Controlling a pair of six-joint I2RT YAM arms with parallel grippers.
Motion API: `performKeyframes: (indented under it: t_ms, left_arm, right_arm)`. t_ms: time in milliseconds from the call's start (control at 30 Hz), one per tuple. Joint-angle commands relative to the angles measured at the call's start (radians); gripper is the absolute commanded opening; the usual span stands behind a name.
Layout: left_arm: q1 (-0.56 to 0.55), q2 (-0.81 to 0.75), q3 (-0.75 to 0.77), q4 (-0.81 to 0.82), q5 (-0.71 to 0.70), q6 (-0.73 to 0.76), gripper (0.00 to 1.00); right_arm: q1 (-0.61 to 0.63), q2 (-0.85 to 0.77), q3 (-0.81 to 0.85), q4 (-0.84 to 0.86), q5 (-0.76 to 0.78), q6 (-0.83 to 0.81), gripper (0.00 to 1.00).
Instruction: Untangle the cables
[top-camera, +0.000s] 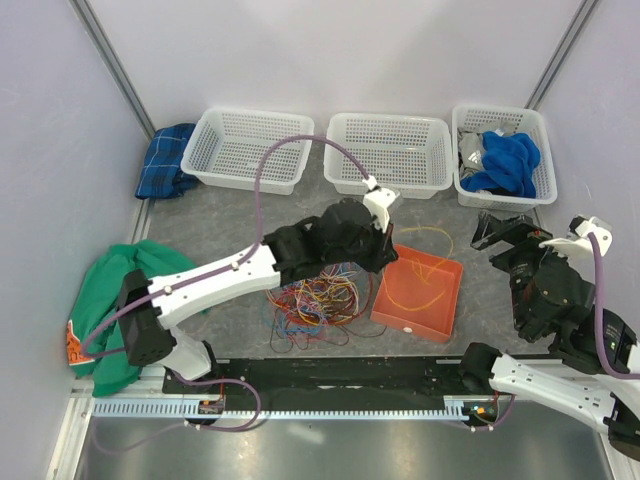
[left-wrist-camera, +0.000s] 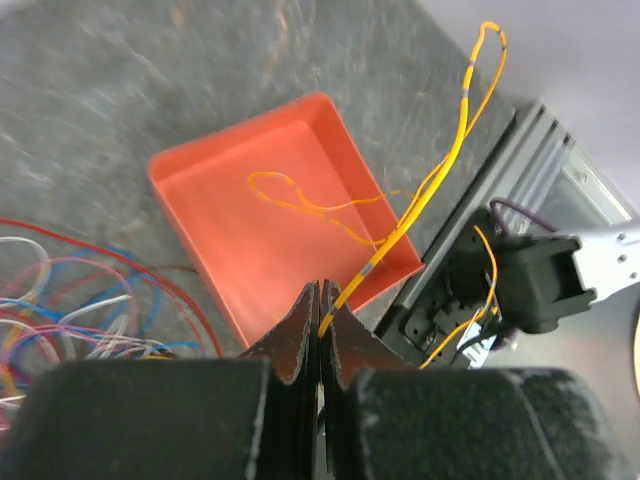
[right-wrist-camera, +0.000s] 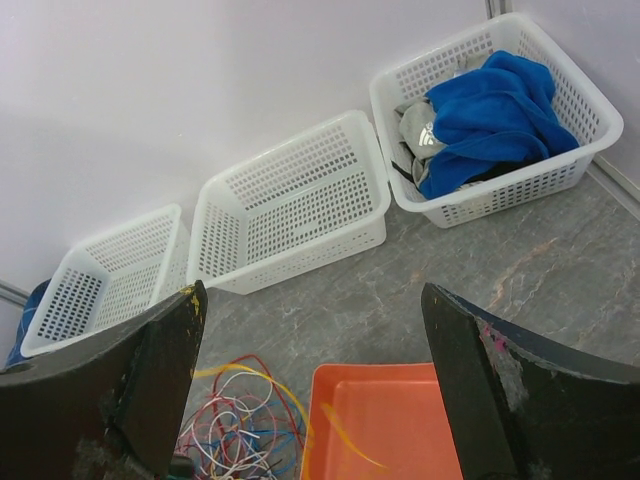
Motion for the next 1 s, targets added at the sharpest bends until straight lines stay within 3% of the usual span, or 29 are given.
performKeyframes:
  t_ms: [0,133,233,267,333,433,500,533,667,833,967]
  left_arm:
    - [-0.006,0.032,-0.102,0.219,0.081,-0.063,0.02]
    - [-0.006,0.108,-0.171,0.350,0.054,-0.074,0.02]
    - [-0.006,0.169,-0.143,0.336,0.049,-0.079,0.02]
    - [-0.004,0.180,-0.136,0.325,0.045,-0.077,0.08]
    - [-0.004,0.194,-0.102,0.281,0.022,-0.077,0.37]
    - [-0.006,0.180,-0.096,0.243,-0.055,-0.068,0.64]
    - [-0.006,0.153,-0.099,0.238,-0.095,-0.062,0.73]
    - [-0.008,0.144,-0.094,0.233,-0.107,-0.053,0.99]
    - [-0.006,0.076,-0.082,0.157,-0.220,-0.043,1.00]
    - [0.024,-0.138,-0.226,0.054,-0.406,-0.105,1.00]
    - [0.123,-0.224,-0.365,-0.006,-0.344,-0.195,1.00]
  right_arm:
    - [0.000,-0.011,-0.017,-0.015,0.012,0.021,0.96]
    - [0.000,-0.008,-0.030,-0.018,-0.002,0.029,0.96]
    - [0.000,-0.009,-0.031,-0.023,-0.010,0.031,0.96]
    - [0.000,-0.012,-0.031,-0.026,-0.011,0.032,0.96]
    - [0.000,-0.014,-0.034,-0.030,-0.016,0.034,0.96]
    - [0.000,-0.014,-0.043,-0.029,-0.027,0.044,0.96]
    - [0.000,-0.011,-0.053,-0.030,-0.030,0.052,0.96]
    - [0.000,-0.006,-0.056,-0.029,-0.031,0.057,0.96]
    - [0.000,0.004,-0.065,-0.029,-0.053,0.069,0.96]
    - [0.000,0.041,-0.131,0.031,-0.204,0.037,0.96]
    - [0.000,0.076,-0.200,0.141,-0.330,0.012,0.96]
